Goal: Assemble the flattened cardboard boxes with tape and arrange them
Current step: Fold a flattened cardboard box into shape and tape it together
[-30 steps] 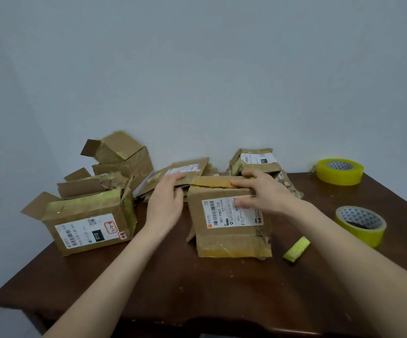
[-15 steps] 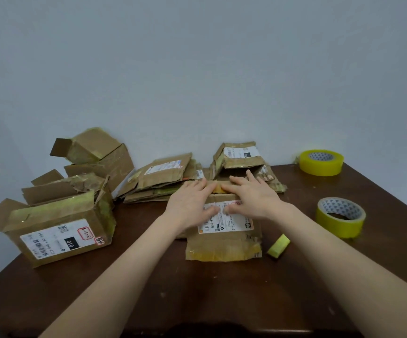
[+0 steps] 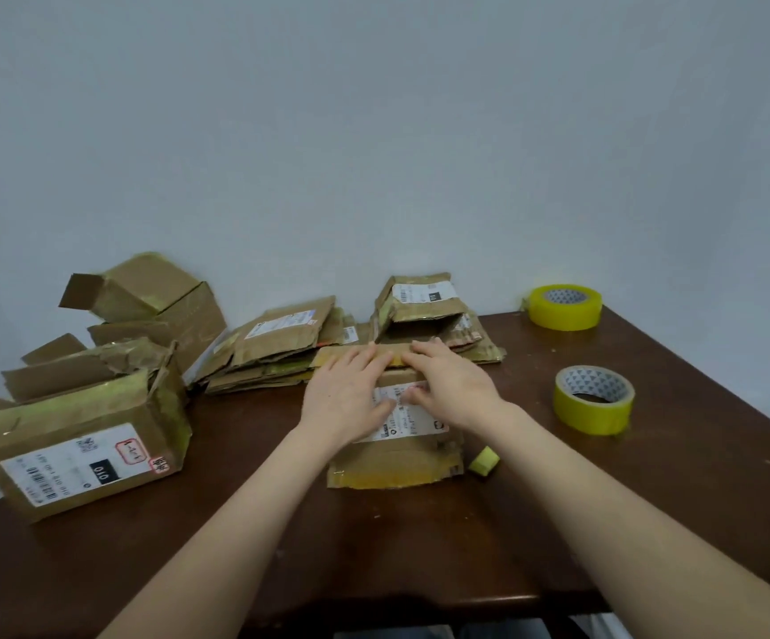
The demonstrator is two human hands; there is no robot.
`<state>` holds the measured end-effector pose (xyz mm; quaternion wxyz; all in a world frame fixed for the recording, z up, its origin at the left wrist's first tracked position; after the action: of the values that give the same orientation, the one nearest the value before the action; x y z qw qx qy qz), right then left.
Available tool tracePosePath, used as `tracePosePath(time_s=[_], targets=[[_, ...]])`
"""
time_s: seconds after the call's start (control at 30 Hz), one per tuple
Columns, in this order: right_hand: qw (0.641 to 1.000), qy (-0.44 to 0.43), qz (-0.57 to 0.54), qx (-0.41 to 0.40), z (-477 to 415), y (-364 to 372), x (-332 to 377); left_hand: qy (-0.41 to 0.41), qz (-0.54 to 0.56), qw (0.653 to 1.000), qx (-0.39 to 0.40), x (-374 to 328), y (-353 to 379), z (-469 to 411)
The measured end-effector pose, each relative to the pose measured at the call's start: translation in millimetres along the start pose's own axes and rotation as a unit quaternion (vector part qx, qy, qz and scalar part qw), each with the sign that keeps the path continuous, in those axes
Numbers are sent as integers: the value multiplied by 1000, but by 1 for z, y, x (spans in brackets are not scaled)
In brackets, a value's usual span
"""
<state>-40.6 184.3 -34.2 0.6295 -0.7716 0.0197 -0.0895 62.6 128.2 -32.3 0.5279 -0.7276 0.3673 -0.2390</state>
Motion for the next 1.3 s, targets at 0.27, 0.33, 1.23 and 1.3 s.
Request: tracePosePath(time_s=[0.27, 0.33, 1.23, 1.3], targets=[[967, 237, -18, -88, 50, -20, -90, 3, 6, 1000, -7, 2, 0, 3], [950, 309, 39, -34, 68, -13, -121, 5, 9, 1000, -3, 4, -1, 3], [967, 255, 11, 13, 67, 1, -163, 26, 6, 999, -27, 6, -2, 4], [956, 247, -129, -86, 62, -12, -163, 21, 3, 1000, -22, 7, -1, 5]])
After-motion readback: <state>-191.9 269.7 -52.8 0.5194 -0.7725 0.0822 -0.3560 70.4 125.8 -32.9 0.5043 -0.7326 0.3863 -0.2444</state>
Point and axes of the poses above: each hand's wrist, its own z-axis away from the middle knuckle, its own y-axis out of the palm, x = y × z, the point moved 7 cm from there along -z, towards the middle knuckle, and after that the axes turned 10 degrees about z, right-handed, at the moved point
